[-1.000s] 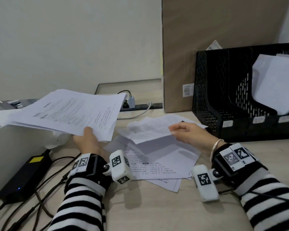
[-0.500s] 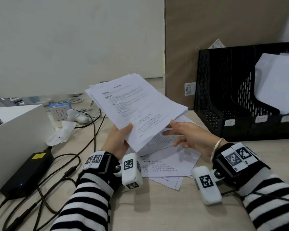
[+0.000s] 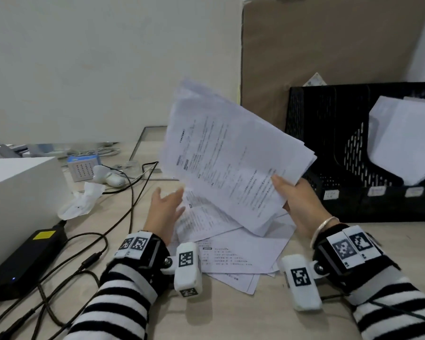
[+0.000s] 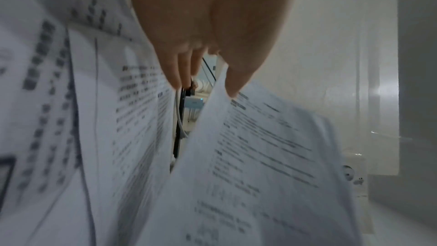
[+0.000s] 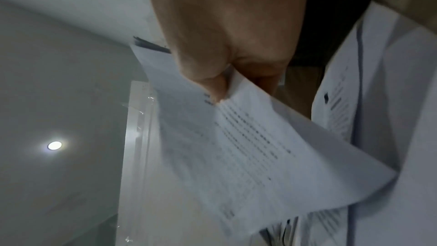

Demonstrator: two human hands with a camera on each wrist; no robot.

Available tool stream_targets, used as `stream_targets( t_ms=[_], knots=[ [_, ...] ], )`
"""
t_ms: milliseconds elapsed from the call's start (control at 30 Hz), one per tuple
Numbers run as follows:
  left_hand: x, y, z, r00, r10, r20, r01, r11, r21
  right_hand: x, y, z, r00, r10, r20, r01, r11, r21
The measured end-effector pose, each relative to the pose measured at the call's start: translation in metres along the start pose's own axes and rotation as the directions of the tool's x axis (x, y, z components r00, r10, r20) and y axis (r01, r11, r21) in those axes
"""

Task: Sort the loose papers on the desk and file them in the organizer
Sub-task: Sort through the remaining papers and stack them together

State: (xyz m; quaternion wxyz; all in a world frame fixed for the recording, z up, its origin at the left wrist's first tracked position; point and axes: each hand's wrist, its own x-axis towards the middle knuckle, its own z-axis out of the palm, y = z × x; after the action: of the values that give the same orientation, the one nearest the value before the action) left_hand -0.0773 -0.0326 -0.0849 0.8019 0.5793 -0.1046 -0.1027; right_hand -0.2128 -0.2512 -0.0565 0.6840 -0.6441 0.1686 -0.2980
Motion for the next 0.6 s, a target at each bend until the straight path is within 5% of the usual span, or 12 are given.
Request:
stream_targets(
  t_ms=[100, 233, 333, 600],
  knots=[
    [0.006, 0.005, -0.009, 0.971, 0.16, -0.178, -0.143, 0.984, 0.109, 0.002, -0.007, -0.012, 0.999, -0.028, 0.045, 0.031, 0.998, -0.05],
    [0.008, 0.013, -0.014, 0.935, 0.317, -0.157, -0.278, 0.933, 0.229, -0.003, -0.015, -0.019, 0.976, -0.029, 0.218, 0.071, 0.979, -0.191],
    [0.007, 0.011, -0.013, 0.961, 0.272, -0.05, -0.255, 0.942, 0.219, -0.006, -0.014, -0.018, 0.963, 0.014, 0.269, 0.04, 0.98, -0.195],
    [0.015, 0.009, -0.024, 0.986, 0.129, -0.107, -0.117, 0.987, 0.112, -0.007, -0.009, -0.013, 0.983, 0.014, 0.181, -0.004, 0.998, -0.055]
  ],
)
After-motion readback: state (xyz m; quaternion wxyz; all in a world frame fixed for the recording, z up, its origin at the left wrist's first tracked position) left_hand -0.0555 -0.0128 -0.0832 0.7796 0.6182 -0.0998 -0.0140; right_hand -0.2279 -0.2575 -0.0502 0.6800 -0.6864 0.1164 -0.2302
